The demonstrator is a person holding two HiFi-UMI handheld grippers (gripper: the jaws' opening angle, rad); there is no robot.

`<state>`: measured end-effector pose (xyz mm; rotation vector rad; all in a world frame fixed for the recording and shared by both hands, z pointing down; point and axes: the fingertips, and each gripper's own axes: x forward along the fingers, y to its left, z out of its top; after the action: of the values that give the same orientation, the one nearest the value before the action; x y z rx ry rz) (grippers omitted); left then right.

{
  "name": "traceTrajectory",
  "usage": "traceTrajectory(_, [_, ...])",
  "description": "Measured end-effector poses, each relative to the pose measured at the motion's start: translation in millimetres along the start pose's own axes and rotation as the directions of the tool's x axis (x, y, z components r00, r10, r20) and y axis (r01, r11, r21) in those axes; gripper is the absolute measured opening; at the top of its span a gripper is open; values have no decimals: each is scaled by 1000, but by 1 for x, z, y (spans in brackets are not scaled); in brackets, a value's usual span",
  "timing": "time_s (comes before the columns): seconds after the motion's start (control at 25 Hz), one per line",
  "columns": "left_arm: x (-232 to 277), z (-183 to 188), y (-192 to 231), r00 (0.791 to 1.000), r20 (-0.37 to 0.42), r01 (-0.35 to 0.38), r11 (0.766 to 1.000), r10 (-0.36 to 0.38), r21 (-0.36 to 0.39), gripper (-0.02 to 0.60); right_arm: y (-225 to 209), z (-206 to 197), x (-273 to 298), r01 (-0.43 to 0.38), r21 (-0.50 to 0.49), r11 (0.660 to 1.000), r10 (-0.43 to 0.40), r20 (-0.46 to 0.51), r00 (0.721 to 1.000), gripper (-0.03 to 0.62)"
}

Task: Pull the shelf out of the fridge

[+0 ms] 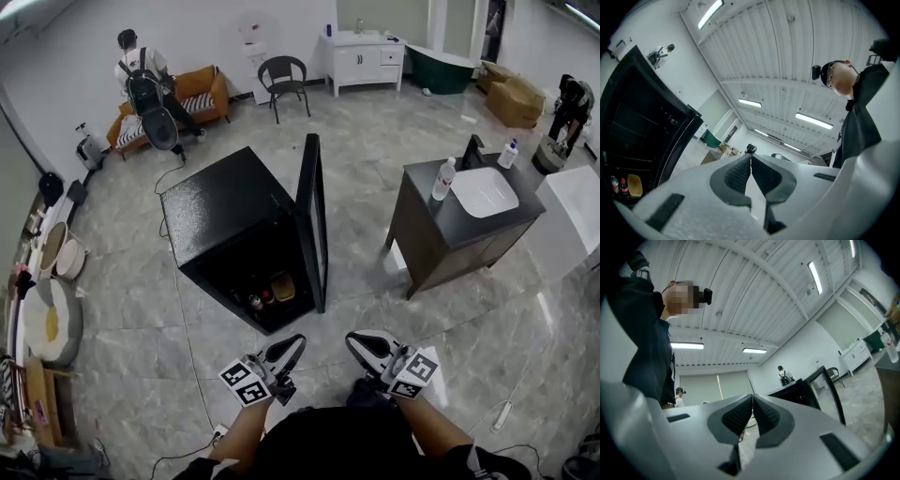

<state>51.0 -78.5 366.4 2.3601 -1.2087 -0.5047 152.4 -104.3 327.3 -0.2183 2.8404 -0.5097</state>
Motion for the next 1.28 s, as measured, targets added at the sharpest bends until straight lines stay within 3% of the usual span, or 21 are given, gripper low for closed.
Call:
traceTrajectory(0.24, [32,0,1,995,31,-97,995,97,20,23,-43,9,-10,-89,51,995,91,-34,995,26])
traceTrajectory(0.64, [23,-7,13,957,81,-276,961,277,-29,23,-71,-13,0,-207,172,963,223,-75,972,26])
traceTrajectory(1.0, [-3,19,52,925,203,-312,947,320,-74,23,-62,-14,55,-277,148,949,295,-114,949,26])
traceTrajectory(1.28, [-26,51,71,914,261,-307,950,310,-55,23,-56,-10,100,-291,112,950,306,-157,939,26])
